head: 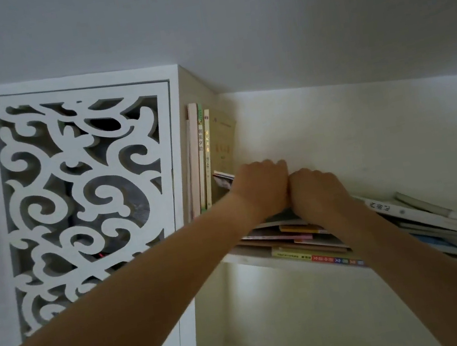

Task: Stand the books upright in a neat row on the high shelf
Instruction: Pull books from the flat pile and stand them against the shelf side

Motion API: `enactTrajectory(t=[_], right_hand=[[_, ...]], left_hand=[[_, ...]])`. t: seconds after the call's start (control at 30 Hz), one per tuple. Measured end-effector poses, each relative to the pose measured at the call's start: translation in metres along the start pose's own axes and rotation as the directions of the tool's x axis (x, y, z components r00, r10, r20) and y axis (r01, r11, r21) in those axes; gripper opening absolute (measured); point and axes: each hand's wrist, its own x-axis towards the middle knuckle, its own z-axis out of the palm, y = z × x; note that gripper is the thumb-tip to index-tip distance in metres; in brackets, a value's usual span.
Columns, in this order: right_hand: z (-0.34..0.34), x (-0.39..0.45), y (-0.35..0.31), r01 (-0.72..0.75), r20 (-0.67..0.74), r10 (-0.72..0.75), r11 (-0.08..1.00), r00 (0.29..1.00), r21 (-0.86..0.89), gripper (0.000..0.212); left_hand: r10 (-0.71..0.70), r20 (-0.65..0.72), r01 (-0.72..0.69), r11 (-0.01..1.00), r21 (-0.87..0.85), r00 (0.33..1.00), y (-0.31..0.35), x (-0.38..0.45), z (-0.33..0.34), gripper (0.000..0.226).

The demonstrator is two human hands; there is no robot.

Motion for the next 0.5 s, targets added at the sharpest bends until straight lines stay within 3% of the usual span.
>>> enactTrajectory(t=[0.07, 0.13, 0.23, 0.3, 0.37, 0.43, 0.5], right_hand=[[0.0, -0.003, 0.005, 0.021, -0.088, -0.026, 0.998, 0.996, -0.056, 0.021], [0.001, -0.004, 0.011, -0.016, -0.131, 0.01, 0.999, 0.991, -0.045, 0.044], [0.009, -0.005, 0.02, -0.07, -0.27, 0.065, 0.998, 0.961, -0.008, 0.064], [0.018, -0.004, 0.026, -0.062, -0.465, 0.092, 0.995, 0.881, 0.079, 0.081], [0.023, -0.006, 0.031, -0.051, -0.587, 0.112, 0.991, 0.802, 0.12, 0.1], [0.024, -0.007, 0.033, -0.053, -0.664, 0.104, 0.994, 0.741, 0.097, 0.102], [0.024, -0.008, 0.034, -0.02, -0.693, 0.066, 0.997, 0.718, 0.074, 0.089]], left_hand=[[-0.023, 0.221, 0.039, 0.997, -0.068, 0.975, -0.01, 0.006, -0.009, 0.048], [-0.018, 0.254, 0.002, 0.998, 0.063, 0.967, -0.023, 0.007, -0.004, 0.037], [-0.056, 0.021, 0.053, 0.99, 0.128, 0.998, -0.033, -0.003, 0.008, 0.027], [-0.082, -0.114, 0.093, 0.991, 0.093, 0.99, -0.029, -0.011, 0.014, 0.024], [-0.127, -0.165, 0.141, 0.987, 0.074, 0.978, -0.022, -0.017, 0.016, 0.021], [-0.171, -0.179, 0.189, 0.978, 0.088, 0.969, -0.017, -0.019, 0.012, 0.02], [-0.201, -0.209, 0.231, 0.964, 0.131, 0.957, -0.015, -0.017, 0.006, 0.02]])
